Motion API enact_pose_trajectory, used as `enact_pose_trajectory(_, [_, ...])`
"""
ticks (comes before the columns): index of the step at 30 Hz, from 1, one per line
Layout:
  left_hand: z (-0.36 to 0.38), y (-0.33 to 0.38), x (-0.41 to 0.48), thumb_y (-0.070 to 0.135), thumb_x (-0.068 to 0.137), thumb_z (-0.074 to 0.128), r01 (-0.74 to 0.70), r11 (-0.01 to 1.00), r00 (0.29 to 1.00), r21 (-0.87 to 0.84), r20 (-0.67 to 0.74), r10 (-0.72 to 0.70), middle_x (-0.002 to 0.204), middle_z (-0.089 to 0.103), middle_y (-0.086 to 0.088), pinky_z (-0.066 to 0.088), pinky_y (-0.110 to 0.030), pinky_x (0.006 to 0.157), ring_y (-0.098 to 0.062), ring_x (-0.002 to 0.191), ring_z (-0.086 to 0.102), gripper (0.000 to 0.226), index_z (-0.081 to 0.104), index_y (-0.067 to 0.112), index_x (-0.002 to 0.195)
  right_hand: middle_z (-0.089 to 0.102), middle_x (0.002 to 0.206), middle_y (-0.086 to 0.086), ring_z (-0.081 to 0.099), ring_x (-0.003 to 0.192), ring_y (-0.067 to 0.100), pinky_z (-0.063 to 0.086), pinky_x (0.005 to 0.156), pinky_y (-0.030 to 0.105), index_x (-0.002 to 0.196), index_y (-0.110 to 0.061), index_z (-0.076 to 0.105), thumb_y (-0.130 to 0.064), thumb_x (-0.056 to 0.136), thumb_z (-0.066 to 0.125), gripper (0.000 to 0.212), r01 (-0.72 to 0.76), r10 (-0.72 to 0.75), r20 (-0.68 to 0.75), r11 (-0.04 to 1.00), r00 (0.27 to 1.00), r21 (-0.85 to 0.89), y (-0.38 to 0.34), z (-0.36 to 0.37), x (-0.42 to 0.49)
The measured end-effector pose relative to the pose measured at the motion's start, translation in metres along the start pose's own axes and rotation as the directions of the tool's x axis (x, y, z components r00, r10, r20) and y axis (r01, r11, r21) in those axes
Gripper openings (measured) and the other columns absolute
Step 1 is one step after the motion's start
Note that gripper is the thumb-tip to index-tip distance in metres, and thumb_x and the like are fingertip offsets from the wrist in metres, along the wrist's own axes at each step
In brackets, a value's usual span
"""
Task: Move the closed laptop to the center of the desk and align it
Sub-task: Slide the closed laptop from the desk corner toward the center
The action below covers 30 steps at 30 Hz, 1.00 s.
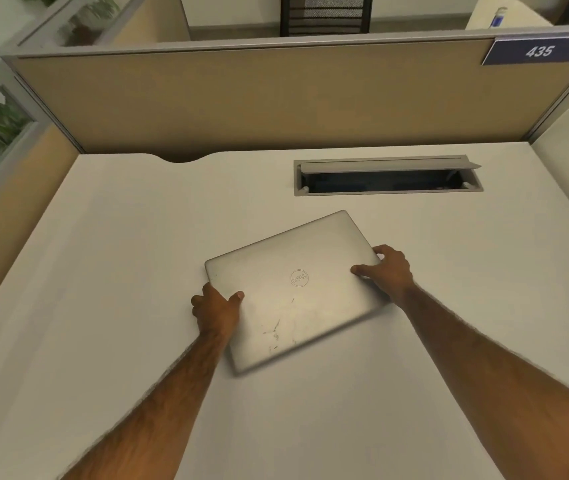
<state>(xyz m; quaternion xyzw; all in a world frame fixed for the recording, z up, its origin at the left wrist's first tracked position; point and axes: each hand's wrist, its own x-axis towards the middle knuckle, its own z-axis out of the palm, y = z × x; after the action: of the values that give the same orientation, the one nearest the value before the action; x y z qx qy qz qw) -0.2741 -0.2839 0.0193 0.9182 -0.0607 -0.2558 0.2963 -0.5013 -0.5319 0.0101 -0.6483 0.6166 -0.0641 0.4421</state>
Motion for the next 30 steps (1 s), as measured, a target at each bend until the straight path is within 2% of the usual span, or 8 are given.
enact_pose_trajectory(8, [0.0,0.005,0.0,0.038,0.085,0.071,0.007,0.997,1.0,0.081,0.011,-0.008,0.141,0.039,-0.025,0.045,-0.051,0.099,-0.044,0.132,0.04,0.078,0.036,0.004,0.145,0.057,0.133,0.011,0.056,0.127,0.035,0.049,0.105,0.053,0.135,-0.023,0.061,-0.051,0.068,0.087,0.077,-0.004,0.001,-0.03,0.994,1.0,-0.113,-0.011,0.0,-0.012])
enact_pose_trajectory(13, [0.001,0.013,-0.005,0.044,0.087,0.066,0.019,0.983,1.0,0.182,0.017,-0.022,0.143,0.036,-0.024,0.047,-0.052,0.097,-0.041,0.133,0.04,0.082,0.03,0.001,0.147,0.053,0.137,0.013,0.051,0.131,0.036,0.047,0.107,0.054,0.139,-0.023,0.058,-0.05,0.073,0.085,0.076,-0.013,0.011,-0.012,0.991,1.0,-0.135,-0.014,-0.004,-0.02])
enact_pose_trajectory(18, [0.004,0.028,0.001,0.048,0.091,0.056,-0.22,0.871,0.958,0.439,-0.071,0.278,0.154,0.031,-0.021,0.033,-0.046,0.111,-0.036,0.138,0.038,0.088,0.018,0.0,0.154,0.048,0.145,0.021,0.045,0.137,0.042,0.039,0.112,0.053,0.146,-0.013,0.054,-0.046,0.086,0.075,0.072,-0.179,0.195,-0.258,0.98,0.946,0.081,-0.003,0.007,-0.063])
enact_pose_trajectory(20, [0.006,0.04,0.011,0.046,0.093,0.053,-0.348,0.805,0.92,0.48,0.012,0.391,0.16,0.024,-0.019,0.022,-0.044,0.119,-0.035,0.146,0.029,0.082,0.021,0.001,0.154,0.046,0.145,0.027,0.045,0.135,0.047,0.041,0.109,0.054,0.145,-0.004,0.052,-0.041,0.09,0.071,0.069,-0.273,0.368,-0.308,0.91,0.877,0.311,0.001,0.02,-0.093])
enact_pose_trajectory(23, [0.014,0.06,0.028,0.044,0.094,0.049,-0.502,0.698,0.857,0.511,0.18,0.484,0.156,0.035,-0.016,0.024,-0.043,0.12,-0.032,0.145,0.033,0.073,0.029,0.004,0.152,0.051,0.139,0.031,0.052,0.128,0.049,0.045,0.104,0.053,0.137,0.004,0.053,-0.037,0.091,0.07,0.064,-0.347,0.508,-0.182,0.767,0.842,0.539,0.004,0.05,-0.125])
enact_pose_trajectory(26, [0.021,0.08,0.036,0.044,0.094,0.047,-0.572,0.64,0.816,0.513,0.277,0.507,0.146,0.047,-0.013,0.032,-0.042,0.115,-0.031,0.136,0.044,0.066,0.035,0.008,0.148,0.066,0.101,0.018,0.063,0.086,0.035,0.052,0.079,0.04,0.1,-0.001,0.065,-0.032,0.089,0.069,0.034,-0.346,0.496,-0.001,0.608,0.868,0.715,-0.012,0.072,-0.146])
enact_pose_trajectory(28, [0.025,0.093,0.038,0.043,0.093,0.05,-0.602,0.649,0.799,0.466,0.339,0.497,0.147,0.046,-0.011,0.034,-0.039,0.113,-0.031,0.135,0.046,0.064,0.037,0.013,0.149,0.051,0.076,0.004,0.045,0.062,0.023,0.04,0.06,0.033,0.076,-0.014,0.052,-0.032,0.084,0.068,0.026,-0.353,0.484,0.076,0.511,0.872,0.784,-0.022,0.078,-0.149])
enact_pose_trajectory(30, [0.029,0.105,0.039,0.042,0.091,0.055,-0.586,0.727,0.803,0.358,0.372,0.465,0.151,0.044,-0.006,0.033,-0.036,0.113,-0.028,0.138,0.044,0.064,0.039,0.018,0.149,0.046,0.075,0.002,0.04,0.061,0.022,0.038,0.061,0.033,0.078,-0.013,0.05,-0.031,0.084,0.066,0.024,-0.382,0.51,0.126,0.437,0.851,0.814,-0.027,0.077,-0.148])
